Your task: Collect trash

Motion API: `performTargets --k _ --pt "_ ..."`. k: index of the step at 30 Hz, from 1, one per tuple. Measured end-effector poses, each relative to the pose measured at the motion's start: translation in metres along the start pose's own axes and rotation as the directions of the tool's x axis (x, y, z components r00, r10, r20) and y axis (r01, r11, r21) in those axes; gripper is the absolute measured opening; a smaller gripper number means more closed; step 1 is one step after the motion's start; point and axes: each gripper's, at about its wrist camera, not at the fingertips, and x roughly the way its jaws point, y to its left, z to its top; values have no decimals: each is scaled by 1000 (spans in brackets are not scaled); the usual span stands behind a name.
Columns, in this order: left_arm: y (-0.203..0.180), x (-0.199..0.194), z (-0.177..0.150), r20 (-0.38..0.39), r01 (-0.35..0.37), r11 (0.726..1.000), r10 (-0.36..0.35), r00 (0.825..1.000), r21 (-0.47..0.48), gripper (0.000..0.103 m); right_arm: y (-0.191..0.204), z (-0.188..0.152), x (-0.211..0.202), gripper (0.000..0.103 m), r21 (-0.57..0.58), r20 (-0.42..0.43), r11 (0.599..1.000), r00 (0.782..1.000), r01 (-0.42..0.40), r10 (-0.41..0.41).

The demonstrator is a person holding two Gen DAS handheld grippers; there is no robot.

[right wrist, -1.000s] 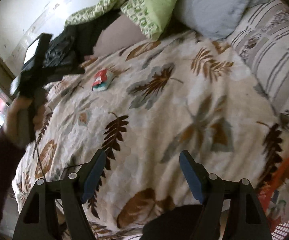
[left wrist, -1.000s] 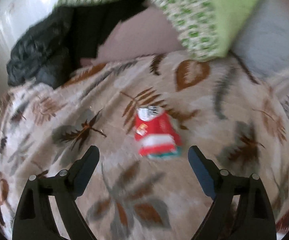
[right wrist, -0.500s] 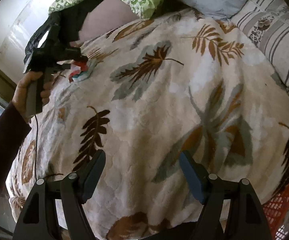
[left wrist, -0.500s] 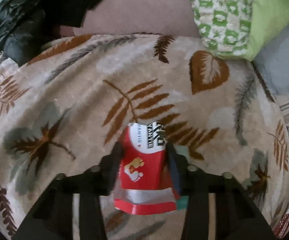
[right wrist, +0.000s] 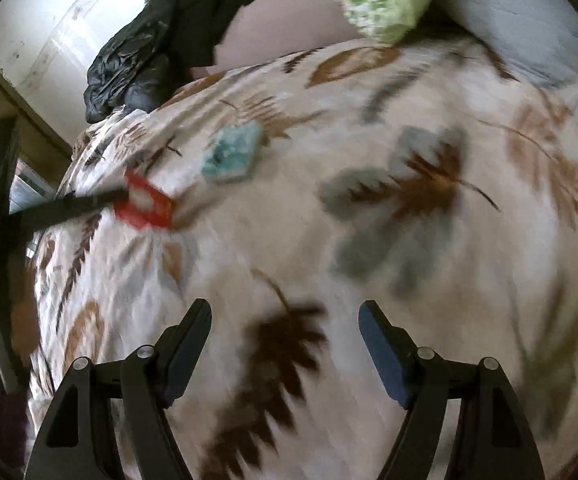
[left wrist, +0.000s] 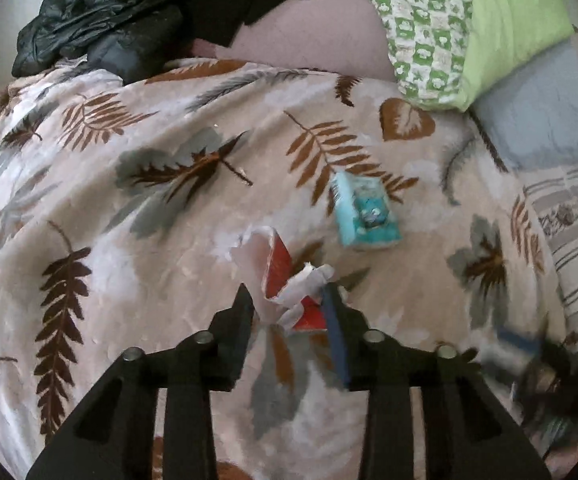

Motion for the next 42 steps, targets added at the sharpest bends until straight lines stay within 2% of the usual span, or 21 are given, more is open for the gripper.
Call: performTargets --k 2,7,9,12,14,16,18,21,23,28,31,32,35,38,40,42 --pt "5 2 -6 7 -11 1000 11 1000 0 43 7 26 18 79 6 -4 1000 1000 -12 12" --pt "28 8 -18 8 59 995 -59 998 -84 48 25 92 75 82 22 -28 1000 1000 -2 2" --pt "38 3 -25 20 76 992 -74 997 -103 59 31 108 93 82 21 -38 1000 999 16 -15" --pt "54 -12 -38 48 115 987 -110 993 -109 69 42 126 126 88 26 -82 1000 997 10 -8" --pt "64 -23 -44 65 125 987 -118 991 -103 78 53 132 138 90 -6 -57 996 995 84 -84" --pt "73 -31 -45 87 115 988 -106 991 -102 81 68 133 149 87 -94 -54 982 984 166 -171" --pt "80 -33 -41 104 97 991 -87 991 -97 83 77 128 149 47 -163 -17 958 970 237 -243" --pt "85 -22 -31 92 98 990 -88 992 -105 85 77 119 135 36 -182 2 961 977 209 -212" --pt "82 -10 -23 72 95 992 -89 993 -82 85 69 113 122 35 -170 -3 969 984 177 -181" --pt "59 13 10 78 23 994 -32 996 107 85 53 77 90 35 -145 -69 986 994 80 -91" --pt "58 36 20 -9 94 986 -93 996 136 85 42 46 73 35 -133 -134 991 990 19 -37" --pt "58 44 18 -56 131 983 -125 991 131 85 39 34 67 35 -127 -158 992 987 1 -22" --pt "53 51 3 -123 212 966 -195 973 146 85 31 7 51 37 -130 -172 991 985 -10 -13" --pt "45 51 -8 -133 238 958 -218 967 161 85 31 -10 40 47 -188 -132 981 989 45 -71" --pt "38 52 -11 -122 203 960 -182 976 190 86 35 -13 42 53 -205 -112 977 991 52 -77" --pt "26 55 -15 -114 152 959 -127 985 241 87 39 -13 44 63 -206 -106 977 991 55 -79"
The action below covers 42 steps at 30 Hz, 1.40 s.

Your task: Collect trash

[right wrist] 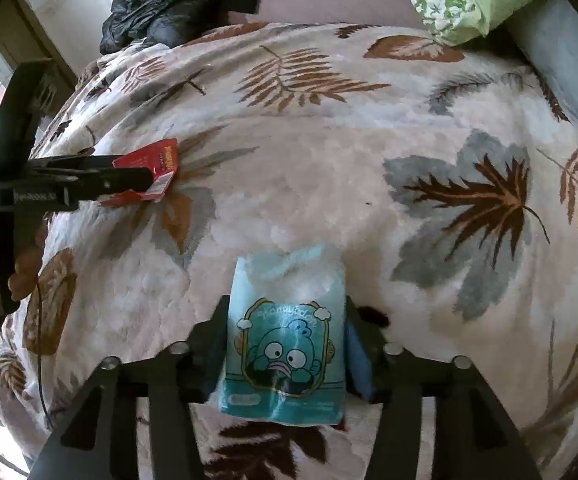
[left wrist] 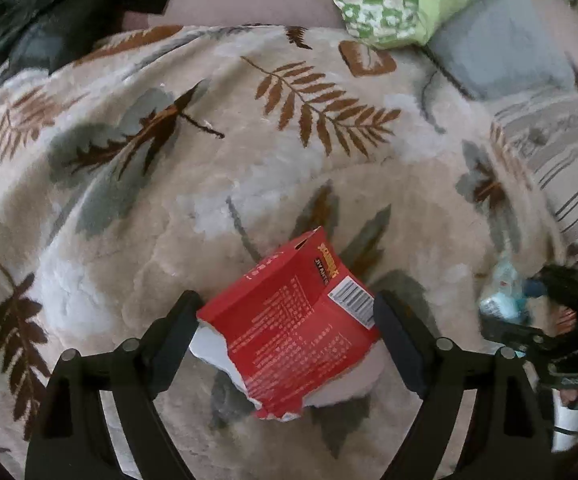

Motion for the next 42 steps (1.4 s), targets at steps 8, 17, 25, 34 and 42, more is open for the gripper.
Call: performTargets --k 8,17,25,34,42 --pt "-31 5 -6 0 -75 993 76 997 94 84 -4 -6 -2 72 62 58 998 998 -34 31" --pt "-13 -43 -14 87 -87 984 102 991 -157 14 -15 -18 -19 31 120 88 991 995 -62 52" --pt "-43 -87 -44 126 -145 966 174 977 -214 10 -14 -41 -57 31 172 138 978 986 -120 97" --pt "-75 -105 -93 117 -148 967 174 978 -207 64 0 -82 -80 32 186 124 970 983 -156 134" --pt "-78 -108 -113 144 -186 977 200 969 -107 85 -3 -99 -70 34 199 93 972 990 -124 107"
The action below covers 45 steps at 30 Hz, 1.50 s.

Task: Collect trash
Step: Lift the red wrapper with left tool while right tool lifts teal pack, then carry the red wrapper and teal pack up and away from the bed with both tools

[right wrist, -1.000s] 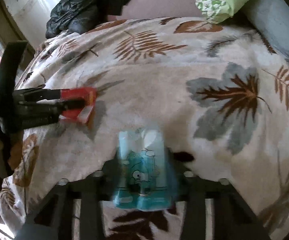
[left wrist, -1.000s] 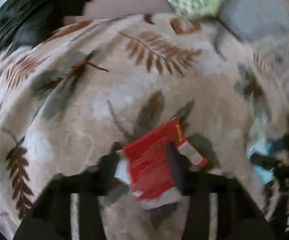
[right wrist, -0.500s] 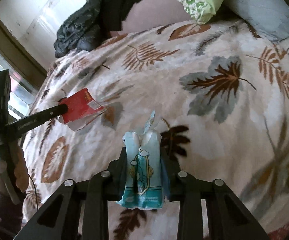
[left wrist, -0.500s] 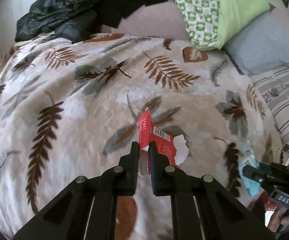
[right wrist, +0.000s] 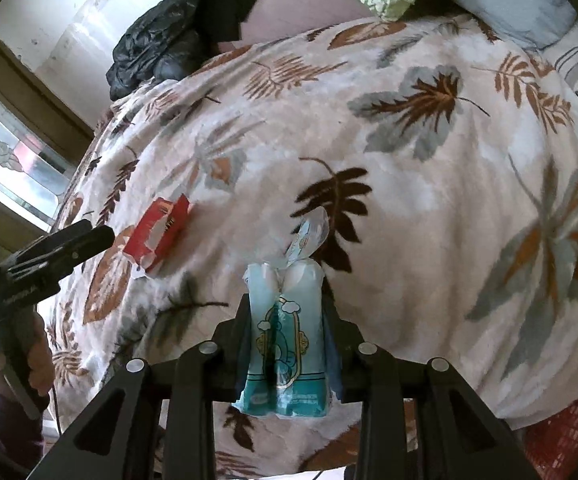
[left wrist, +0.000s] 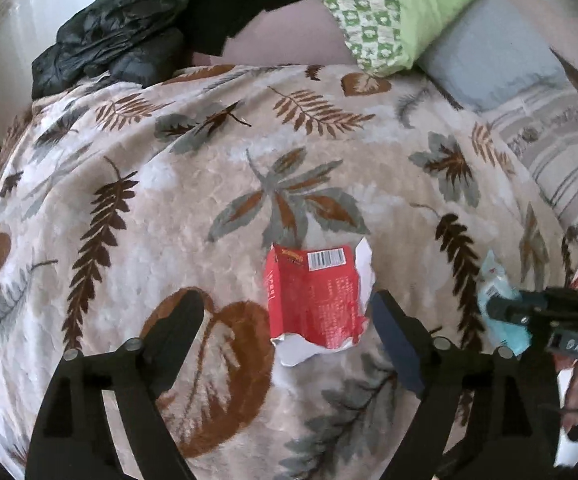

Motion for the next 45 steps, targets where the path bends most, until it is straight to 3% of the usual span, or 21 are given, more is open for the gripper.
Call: performTargets --k 4,9,11,13,14,17,29,39,45 --pt "-7 25 1 -24 29 999 -28 999 42 86 -1 -2 3 35 -4 -12 1000 1000 8 -8" --pt "-24 76 3 -102 13 998 -7 995 58 87 -5 -3 12 37 5 -30 1000 999 17 -17" --pt "-25 81 5 -83 6 1000 -3 997 30 88 -7 -2 14 37 12 -31 1000 999 15 -14" --pt "-21 82 8 -98 -7 1000 5 995 -18 79 -7 0 16 37 11 -30 1000 999 14 -14" --pt "-17 78 10 -94 -25 999 21 995 -40 56 -7 1 17 37 10 -29 1000 999 15 -15" --pt "-6 65 11 -93 -22 995 13 996 -93 48 -5 1 18 36 -2 -19 1000 1000 19 -19" --pt "-3 -18 -4 -20 -65 977 62 998 -202 47 10 -2 -18 33 -26 65 1000 998 0 2" --pt "-39 -90 -3 88 -169 977 182 979 -133 48 33 -7 -78 33 -49 179 998 983 -38 46" --pt "-55 -111 -10 107 -150 980 165 981 -130 48 50 -22 -108 33 -75 241 996 969 -39 56"
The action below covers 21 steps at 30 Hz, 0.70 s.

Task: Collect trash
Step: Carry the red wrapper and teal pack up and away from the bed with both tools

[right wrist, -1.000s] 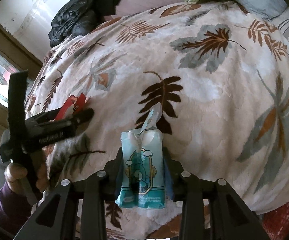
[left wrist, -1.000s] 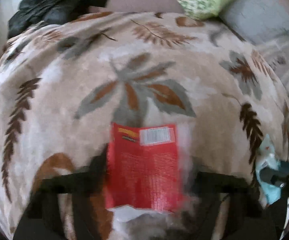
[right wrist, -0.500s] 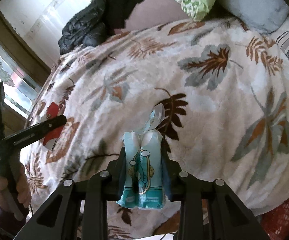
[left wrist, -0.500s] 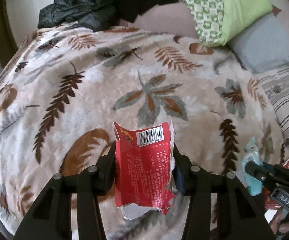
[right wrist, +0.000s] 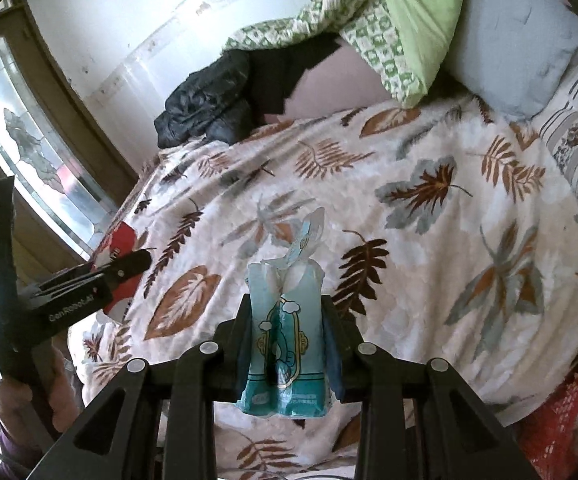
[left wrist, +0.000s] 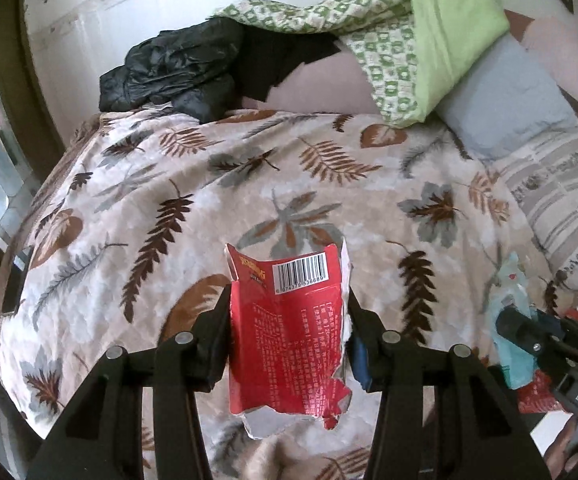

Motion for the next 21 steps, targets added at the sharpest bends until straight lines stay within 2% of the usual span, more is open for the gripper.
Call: performTargets --k 9,16,21 --pt "-24 -24 -4 54 -37 997 34 998 66 48 1 1 -37 33 27 72 1000 997 -7 5" --pt "-40 -23 6 67 -46 990 37 997 133 48 0 3 -53 33 38 90 999 996 8 -12" --pt "-43 -20 5 69 -56 989 47 997 138 48 -2 5 -59 33 48 99 999 995 20 -25"
